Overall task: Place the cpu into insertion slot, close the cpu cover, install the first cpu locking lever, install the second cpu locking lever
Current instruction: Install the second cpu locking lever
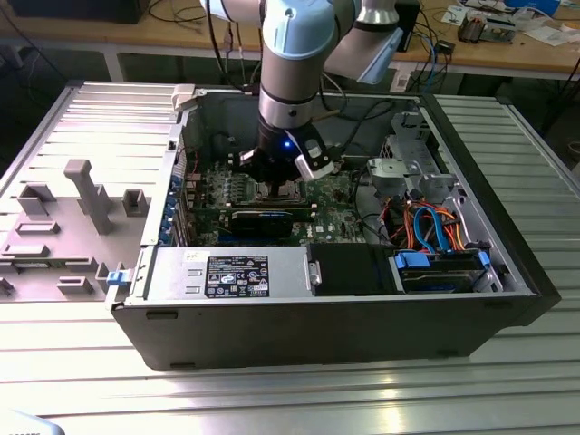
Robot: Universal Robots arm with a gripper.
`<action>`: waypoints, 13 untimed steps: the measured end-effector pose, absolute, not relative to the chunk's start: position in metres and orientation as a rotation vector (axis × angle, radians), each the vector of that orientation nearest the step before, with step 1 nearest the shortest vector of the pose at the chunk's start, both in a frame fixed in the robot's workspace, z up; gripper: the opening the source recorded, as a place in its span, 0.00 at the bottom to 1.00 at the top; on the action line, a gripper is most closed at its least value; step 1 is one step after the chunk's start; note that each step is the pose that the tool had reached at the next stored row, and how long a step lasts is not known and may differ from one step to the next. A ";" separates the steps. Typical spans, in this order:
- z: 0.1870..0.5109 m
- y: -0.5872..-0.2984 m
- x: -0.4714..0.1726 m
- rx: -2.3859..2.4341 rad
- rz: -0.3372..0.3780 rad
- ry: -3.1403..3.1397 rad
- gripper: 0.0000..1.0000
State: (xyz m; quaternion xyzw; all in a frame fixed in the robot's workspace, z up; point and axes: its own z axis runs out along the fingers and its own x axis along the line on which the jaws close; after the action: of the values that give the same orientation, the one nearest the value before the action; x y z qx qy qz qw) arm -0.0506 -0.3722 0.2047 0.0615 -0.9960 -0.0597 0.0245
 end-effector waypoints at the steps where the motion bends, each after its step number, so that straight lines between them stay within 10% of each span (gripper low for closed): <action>1: 0.205 -0.372 -0.047 0.190 -0.185 -3.077 0.11; 13: 0.227 -0.358 -0.039 0.185 -0.064 -3.072 0.11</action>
State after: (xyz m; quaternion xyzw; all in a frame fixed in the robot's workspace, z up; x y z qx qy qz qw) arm -0.0389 -0.3580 0.2274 0.0600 -0.9975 -0.0209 0.0318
